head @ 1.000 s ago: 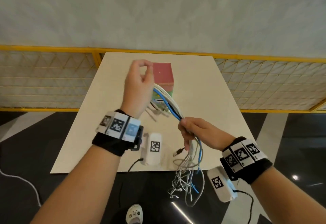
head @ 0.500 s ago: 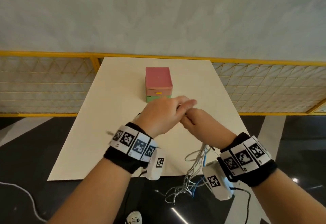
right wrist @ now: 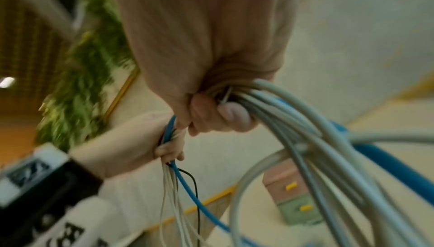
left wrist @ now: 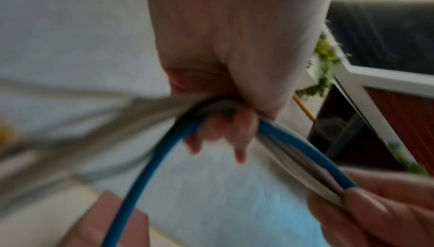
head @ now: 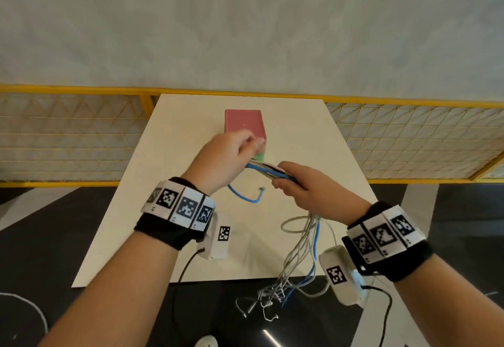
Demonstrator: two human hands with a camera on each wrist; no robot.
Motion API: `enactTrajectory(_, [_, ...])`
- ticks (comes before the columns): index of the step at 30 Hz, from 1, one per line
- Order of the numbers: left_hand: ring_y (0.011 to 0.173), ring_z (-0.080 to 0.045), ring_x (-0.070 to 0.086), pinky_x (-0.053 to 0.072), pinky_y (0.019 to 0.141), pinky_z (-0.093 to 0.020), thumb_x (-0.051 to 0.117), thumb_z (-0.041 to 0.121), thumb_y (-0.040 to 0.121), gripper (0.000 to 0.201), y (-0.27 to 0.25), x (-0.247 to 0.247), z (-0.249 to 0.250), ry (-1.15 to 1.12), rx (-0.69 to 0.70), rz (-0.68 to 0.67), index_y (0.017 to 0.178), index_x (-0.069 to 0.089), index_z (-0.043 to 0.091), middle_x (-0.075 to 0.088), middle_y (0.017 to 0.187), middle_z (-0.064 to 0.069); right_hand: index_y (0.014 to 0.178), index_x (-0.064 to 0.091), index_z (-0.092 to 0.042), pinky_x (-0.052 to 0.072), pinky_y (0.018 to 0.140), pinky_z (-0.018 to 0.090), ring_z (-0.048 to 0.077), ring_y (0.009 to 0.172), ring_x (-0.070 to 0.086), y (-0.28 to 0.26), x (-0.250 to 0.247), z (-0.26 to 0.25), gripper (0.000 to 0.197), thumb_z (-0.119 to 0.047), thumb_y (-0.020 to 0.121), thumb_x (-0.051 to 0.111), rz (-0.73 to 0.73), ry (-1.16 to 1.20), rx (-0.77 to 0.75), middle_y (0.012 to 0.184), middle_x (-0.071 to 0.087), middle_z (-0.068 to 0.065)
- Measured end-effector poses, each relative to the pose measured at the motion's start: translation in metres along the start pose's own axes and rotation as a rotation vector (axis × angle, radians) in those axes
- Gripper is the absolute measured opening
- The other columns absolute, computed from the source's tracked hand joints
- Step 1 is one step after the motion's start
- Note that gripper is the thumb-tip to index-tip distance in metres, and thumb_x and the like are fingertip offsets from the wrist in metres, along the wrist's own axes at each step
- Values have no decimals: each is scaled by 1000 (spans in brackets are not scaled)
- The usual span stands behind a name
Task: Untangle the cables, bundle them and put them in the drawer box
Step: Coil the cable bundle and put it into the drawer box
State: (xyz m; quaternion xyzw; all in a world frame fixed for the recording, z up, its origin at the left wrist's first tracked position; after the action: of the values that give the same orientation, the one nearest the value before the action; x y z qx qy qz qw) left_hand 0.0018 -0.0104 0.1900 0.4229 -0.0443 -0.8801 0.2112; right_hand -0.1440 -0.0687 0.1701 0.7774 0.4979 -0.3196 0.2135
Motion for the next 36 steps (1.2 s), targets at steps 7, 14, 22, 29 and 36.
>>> enactTrajectory(7, [77,-4,62,50,76,-27,21,60,97,59,-7,23,32,-83,59,-129,106,68,25,71,89,7,102,63,-5,41,64,34,29,78,62,27,16,-31,25,-16,98,41,7,-556,-18,92,66,11])
enactTrajectory(14, [48,-6,53,42,50,-29,42,50,98,36,-2,2,23,-62,191,79,106,66,23,53,50,5,96,55,-6,55,76,29,28,84,65,21,14,-34,10,-8,98,46,-206,472,40,85,57,12])
enactTrajectory(22, [58,-11,58,49,58,-34,35,58,97,47,-2,4,24,33,125,-26,73,61,28,61,58,6,106,52,-16,42,62,27,16,66,52,18,4,-47,17,-18,101,36,-196,-323,18,84,61,7])
enactTrajectory(29, [76,-6,68,56,76,-38,26,74,84,64,7,4,30,-228,83,-187,116,54,27,70,79,2,77,49,-31,39,56,14,3,59,54,33,-24,-56,23,-19,97,49,-87,-337,1,70,55,-11])
enactTrajectory(36, [85,-7,65,53,77,-39,56,59,86,48,14,-4,23,20,118,-266,119,61,24,68,94,6,111,46,-17,57,74,27,17,78,69,37,-54,-22,47,-7,76,75,-23,44,56,103,62,2])
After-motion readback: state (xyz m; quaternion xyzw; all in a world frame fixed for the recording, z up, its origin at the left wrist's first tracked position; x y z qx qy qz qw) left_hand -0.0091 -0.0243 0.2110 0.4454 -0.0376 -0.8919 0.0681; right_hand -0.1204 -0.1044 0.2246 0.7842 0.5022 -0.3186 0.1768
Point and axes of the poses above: each hand's wrist, its own y-axis towards the middle knuckle, its own x-axis out of the palm, z = x × y, the point moved 6 cm from there along y, towards the middle knuckle
